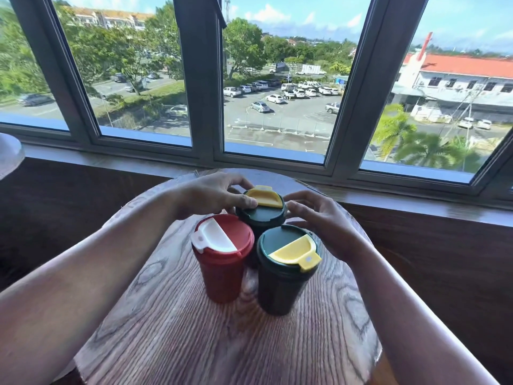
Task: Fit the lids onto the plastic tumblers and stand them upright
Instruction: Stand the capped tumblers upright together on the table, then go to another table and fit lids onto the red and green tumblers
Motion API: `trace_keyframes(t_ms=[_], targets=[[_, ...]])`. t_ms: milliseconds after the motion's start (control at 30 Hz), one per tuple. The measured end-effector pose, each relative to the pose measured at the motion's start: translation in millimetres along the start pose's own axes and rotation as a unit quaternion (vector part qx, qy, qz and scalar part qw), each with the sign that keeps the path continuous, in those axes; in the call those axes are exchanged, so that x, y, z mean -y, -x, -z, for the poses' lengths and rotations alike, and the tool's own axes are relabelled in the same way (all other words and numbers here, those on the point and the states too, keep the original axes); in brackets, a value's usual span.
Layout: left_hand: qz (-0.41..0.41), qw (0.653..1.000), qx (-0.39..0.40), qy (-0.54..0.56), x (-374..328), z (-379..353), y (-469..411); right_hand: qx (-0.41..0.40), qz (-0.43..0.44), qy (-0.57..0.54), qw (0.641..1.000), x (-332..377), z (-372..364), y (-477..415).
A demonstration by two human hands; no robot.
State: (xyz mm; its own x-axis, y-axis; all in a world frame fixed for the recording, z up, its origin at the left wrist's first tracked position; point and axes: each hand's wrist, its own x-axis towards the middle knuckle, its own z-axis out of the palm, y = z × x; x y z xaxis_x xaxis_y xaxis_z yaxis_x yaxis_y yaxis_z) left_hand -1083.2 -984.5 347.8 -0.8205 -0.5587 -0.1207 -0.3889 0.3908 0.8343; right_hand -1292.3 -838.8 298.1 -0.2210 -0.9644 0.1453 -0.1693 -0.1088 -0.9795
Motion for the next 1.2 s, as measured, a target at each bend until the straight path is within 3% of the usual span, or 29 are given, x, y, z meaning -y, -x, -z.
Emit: trace_keyframes(t_ms=[267,500,700,900,1033,1200], targets=[[-0.051,0.981,-0.137,-0.127,-19,10,24,-0.08,0.09,0.237,0.964,45,4,-6],[-0.006,0.924,-0.195,-0.33,-29,46,77,-0.028,0.221,0.39,0.893,120,-47,-20],[0.085,0.855,-0.185,-0.477,11,72,149,0.061,0.305,0.461,0.831,141,-157,-30],[0.222,0.784,-0.102,-0.57,73,82,250,0.184,0.312,0.536,0.762,110,-293,-13],[0.276,0.776,-0.076,-0.562,117,93,321,0.262,0.305,0.565,0.721,79,-383,8],[0.318,0.781,-0.08,-0.531,172,113,412,0.291,0.27,0.582,0.709,61,-481,32]])
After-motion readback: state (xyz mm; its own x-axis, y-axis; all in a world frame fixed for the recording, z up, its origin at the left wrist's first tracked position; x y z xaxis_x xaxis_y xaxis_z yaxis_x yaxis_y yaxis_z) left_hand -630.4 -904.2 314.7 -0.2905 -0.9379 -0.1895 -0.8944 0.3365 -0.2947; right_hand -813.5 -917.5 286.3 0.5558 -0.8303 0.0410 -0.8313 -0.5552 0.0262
